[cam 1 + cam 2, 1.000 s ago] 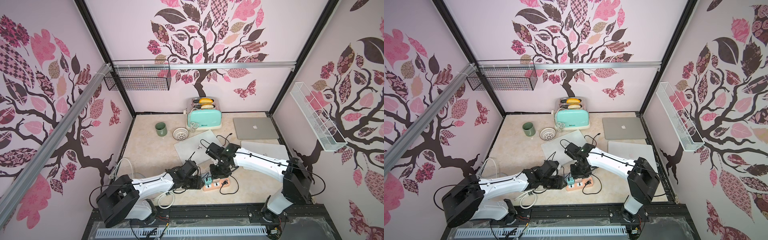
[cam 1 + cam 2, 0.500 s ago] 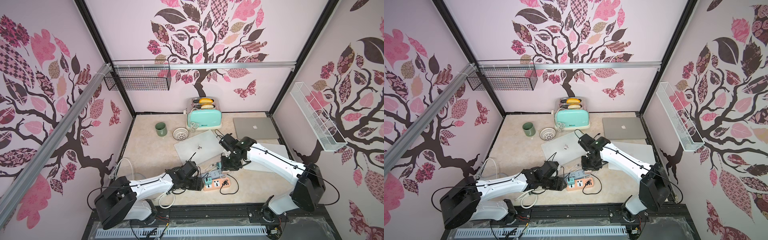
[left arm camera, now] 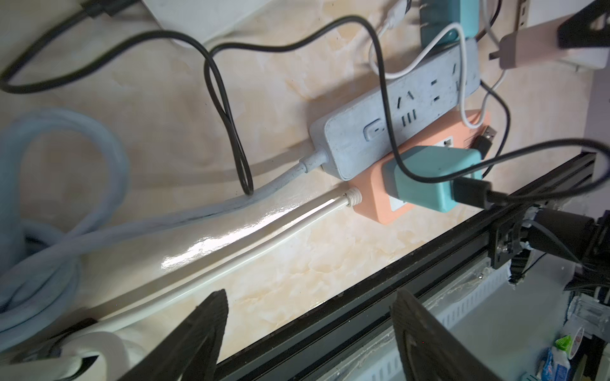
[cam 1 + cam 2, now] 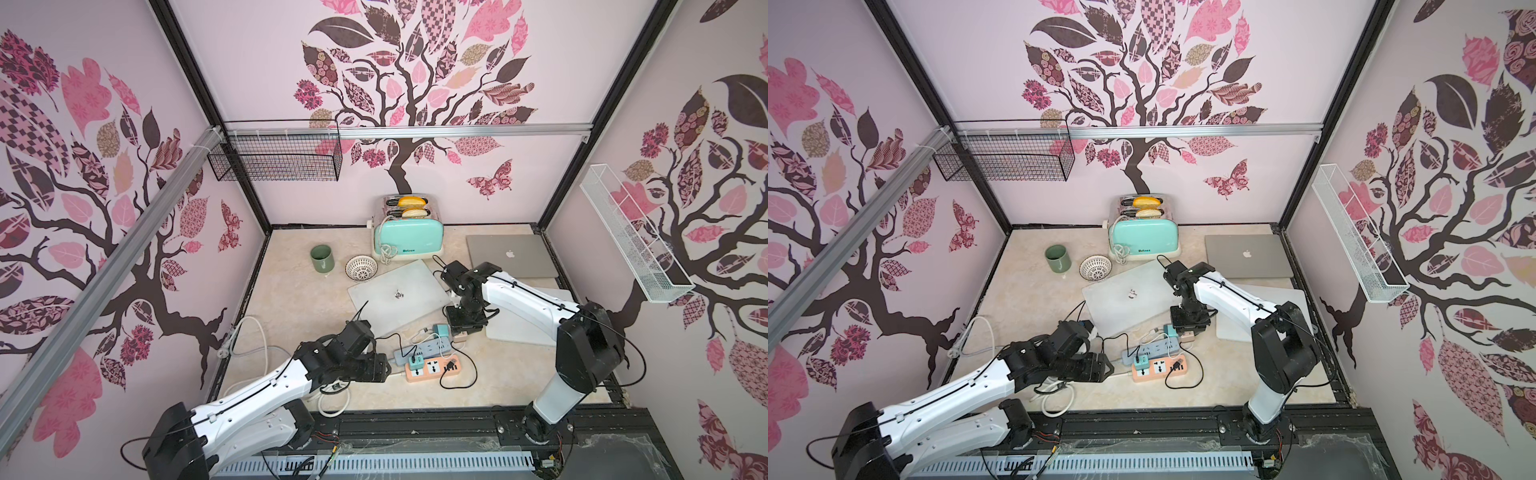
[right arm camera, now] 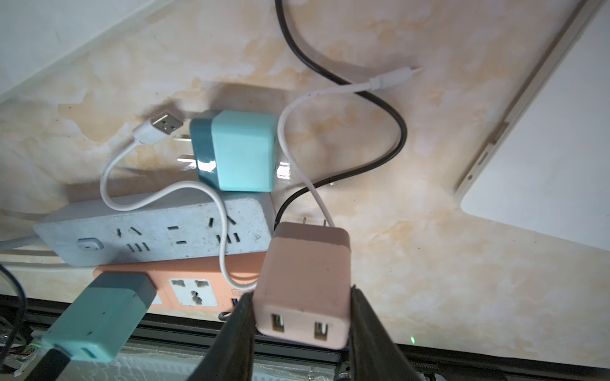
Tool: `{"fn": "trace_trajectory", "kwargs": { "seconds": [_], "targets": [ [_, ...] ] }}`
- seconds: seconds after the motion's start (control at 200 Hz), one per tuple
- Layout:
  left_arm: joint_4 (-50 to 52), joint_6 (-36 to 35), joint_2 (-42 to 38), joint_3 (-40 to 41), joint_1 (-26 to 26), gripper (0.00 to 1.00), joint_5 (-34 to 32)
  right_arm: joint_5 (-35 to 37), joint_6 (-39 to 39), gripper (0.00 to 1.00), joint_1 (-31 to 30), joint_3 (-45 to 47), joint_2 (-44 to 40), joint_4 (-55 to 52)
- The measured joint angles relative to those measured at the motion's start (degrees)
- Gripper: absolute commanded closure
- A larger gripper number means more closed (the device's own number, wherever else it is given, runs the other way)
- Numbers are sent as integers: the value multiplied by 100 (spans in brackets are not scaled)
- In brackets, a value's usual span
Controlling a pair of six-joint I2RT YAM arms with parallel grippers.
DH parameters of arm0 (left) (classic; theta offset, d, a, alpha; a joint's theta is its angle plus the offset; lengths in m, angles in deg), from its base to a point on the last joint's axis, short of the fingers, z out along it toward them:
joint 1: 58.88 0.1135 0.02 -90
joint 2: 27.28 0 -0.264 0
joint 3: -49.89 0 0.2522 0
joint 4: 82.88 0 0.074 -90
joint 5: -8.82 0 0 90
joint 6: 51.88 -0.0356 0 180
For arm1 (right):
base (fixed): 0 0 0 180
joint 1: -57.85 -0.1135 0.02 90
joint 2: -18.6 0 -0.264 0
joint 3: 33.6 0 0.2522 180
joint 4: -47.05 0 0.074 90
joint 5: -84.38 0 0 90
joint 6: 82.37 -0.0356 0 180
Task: Unplug the laptop charger
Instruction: Place the plug at the center of the board.
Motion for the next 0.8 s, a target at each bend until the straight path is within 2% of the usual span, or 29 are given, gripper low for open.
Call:
{"fn": "trace_trajectory", "kwargs": {
  "seconds": [0.135, 0.36, 0.585, 0.63, 0.65, 0.66, 0.67, 0.8],
  "targets": [
    [96, 55, -144, -2, 236, 13, 94, -11, 42, 72, 96, -7, 275, -2],
    [109, 74, -11, -170, 623, 14, 407, 98, 103, 49, 260, -345, 699, -160],
    [74, -341, 22, -520, 2074, 15, 1047, 306, 109, 27, 302, -1471, 807, -702],
    [101, -455, 129, -616, 2225, 16, 1073, 326, 96, 17, 302, -1751, 807, -772],
    [111, -503, 205, -662, 2262, 16, 1095, 323, 90, 10, 302, -1851, 807, -787],
    [111, -525, 245, -688, 2275, 16, 1115, 328, 111, 3, 302, -1902, 807, -800],
    [111, -551, 291, -719, 2288, 16, 1128, 328, 74, 1, 302, -1952, 807, -804],
    [72, -809, 962, -1003, 2544, 18, 1163, 153, 127, 0, 297, -2332, 807, -809]
  ]
}}
